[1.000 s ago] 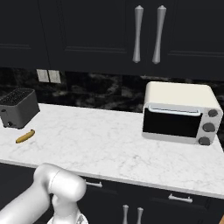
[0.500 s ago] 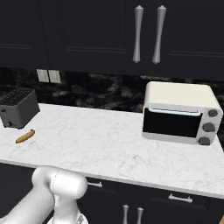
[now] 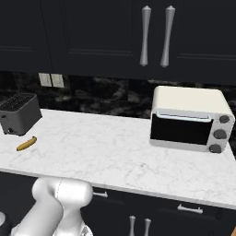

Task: Pick the tongs from the drawer and place it on the counter.

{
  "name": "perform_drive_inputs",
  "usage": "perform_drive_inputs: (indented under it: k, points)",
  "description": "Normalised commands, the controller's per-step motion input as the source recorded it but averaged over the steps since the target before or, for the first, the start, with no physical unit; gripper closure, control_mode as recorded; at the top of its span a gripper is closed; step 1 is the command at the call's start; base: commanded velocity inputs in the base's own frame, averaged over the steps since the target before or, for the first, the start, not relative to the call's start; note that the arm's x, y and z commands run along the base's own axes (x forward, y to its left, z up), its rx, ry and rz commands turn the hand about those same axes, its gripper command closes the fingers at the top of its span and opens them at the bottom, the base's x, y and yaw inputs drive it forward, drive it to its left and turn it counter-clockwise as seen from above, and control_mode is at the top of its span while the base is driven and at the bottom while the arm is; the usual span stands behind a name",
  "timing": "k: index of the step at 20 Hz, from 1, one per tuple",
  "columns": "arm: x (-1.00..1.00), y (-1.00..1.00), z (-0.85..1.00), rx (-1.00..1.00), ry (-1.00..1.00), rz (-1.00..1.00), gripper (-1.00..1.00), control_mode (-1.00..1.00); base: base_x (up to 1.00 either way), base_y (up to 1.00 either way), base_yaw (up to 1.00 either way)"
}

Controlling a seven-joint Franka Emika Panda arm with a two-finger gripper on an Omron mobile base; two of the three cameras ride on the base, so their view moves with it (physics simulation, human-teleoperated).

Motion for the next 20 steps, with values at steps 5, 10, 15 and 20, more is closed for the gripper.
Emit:
perform_drive_inputs:
  k: [5,10,15,20]
  points:
    - [0.17,-1.0,0.75,0.11,0.0,-0.13,1.0,-1.0,0.0,0.0,0.0]
    - [0.56,-0.98,0.31,0.09,0.03,-0.13,1.0,-1.0,0.0,0.0,0.0]
    - [0.67,-0.9,0.26,0.05,0.02,-0.16,1.0,-1.0,0.0,0.0,0.0]
    - [0.57,-0.33,0.71,0.0,0.16,-0.31,1.0,-1.0,0.0,0.0,0.0]
